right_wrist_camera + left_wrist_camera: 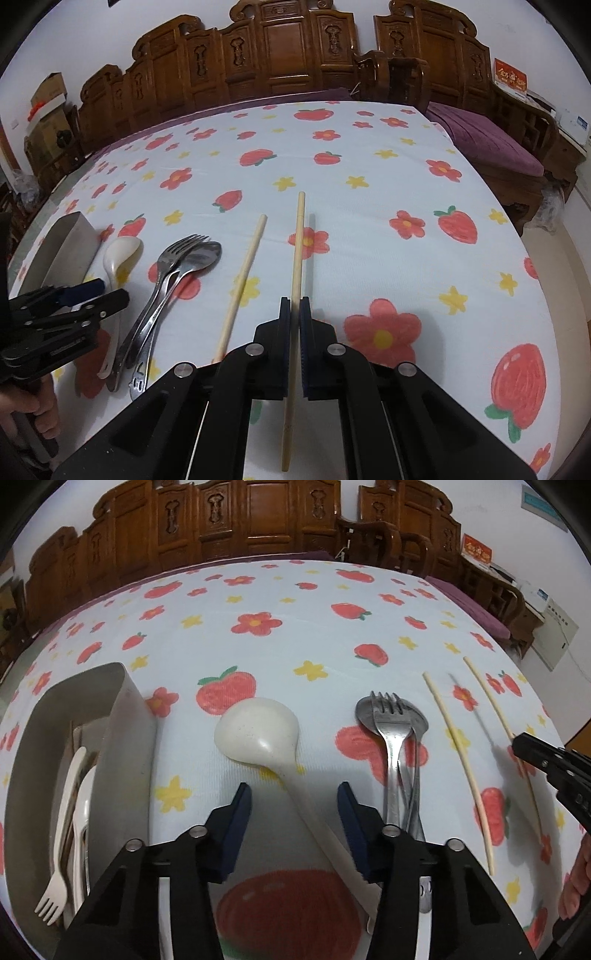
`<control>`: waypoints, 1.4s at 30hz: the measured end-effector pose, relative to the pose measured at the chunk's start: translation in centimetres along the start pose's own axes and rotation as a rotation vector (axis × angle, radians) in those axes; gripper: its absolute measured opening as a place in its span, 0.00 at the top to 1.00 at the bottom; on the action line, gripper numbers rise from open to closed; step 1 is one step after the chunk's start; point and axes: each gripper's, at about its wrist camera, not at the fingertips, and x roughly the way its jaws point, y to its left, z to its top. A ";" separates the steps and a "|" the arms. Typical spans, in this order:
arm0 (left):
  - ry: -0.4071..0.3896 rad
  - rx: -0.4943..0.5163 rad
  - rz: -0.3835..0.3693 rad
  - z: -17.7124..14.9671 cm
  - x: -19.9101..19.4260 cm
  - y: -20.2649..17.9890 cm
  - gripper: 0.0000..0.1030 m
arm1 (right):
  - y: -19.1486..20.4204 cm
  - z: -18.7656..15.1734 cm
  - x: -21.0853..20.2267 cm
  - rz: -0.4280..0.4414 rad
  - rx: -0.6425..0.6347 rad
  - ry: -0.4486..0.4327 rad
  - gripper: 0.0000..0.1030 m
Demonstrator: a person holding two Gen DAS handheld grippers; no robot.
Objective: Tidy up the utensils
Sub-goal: 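Grasp a white plastic spoon with the left tool while the right tool holds the chopstick, then carry the white spoon into the tray and open the left tool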
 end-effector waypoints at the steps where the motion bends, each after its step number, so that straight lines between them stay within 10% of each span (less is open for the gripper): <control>1: -0.002 0.003 0.004 0.0 0.1 -0.1 0.59 | 0.0 0.0 0.0 0.004 -0.001 -0.001 0.94; 10: -0.017 0.010 -0.015 0.4 0.1 -0.1 0.94 | 0.7 0.0 -0.1 0.022 -0.017 -0.001 0.94; 42: -0.153 0.095 -0.041 0.1 -11.5 4.4 0.97 | 10.7 -1.7 -5.0 0.172 -0.202 -0.083 0.94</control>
